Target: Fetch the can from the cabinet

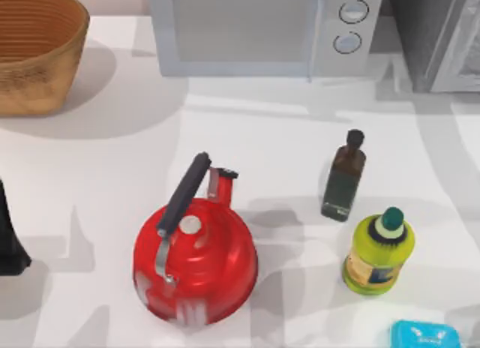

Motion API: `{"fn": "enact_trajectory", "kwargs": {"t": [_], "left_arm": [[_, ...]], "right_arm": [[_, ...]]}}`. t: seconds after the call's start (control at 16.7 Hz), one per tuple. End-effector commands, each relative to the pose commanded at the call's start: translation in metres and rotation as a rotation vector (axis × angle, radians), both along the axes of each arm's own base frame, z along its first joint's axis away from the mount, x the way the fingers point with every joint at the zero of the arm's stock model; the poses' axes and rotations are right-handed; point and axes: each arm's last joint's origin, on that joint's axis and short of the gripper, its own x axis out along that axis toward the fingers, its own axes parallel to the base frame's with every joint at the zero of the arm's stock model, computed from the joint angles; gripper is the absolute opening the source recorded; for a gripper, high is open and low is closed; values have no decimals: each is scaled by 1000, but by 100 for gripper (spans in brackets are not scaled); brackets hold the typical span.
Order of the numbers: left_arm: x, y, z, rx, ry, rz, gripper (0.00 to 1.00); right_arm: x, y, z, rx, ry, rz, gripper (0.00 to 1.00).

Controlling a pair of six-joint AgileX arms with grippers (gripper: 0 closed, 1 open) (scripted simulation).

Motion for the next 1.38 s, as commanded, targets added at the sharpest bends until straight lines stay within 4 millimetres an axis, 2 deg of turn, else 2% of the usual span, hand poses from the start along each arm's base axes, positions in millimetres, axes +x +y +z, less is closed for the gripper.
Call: {"fn": "enact_trajectory", "kwargs": {"t": [0.24,0.54,0.72,1.02,1.38], "left_arm": [[0,0,0,0,0,0,100],[0,0,0,0,0,0,100],[0,0,0,0,0,0,100],[0,0,0,0,0,0,100],[0,0,0,0,0,0,100]], "right_arm": [[21,8,17,1,-4,1,100],[22,7,18,2,-7,-2,100],[28,8,13,2,-10,-2,100],[48,7,-8,2,-13,-8,100],[52,8,-8,2,-15,-7,100]]}}
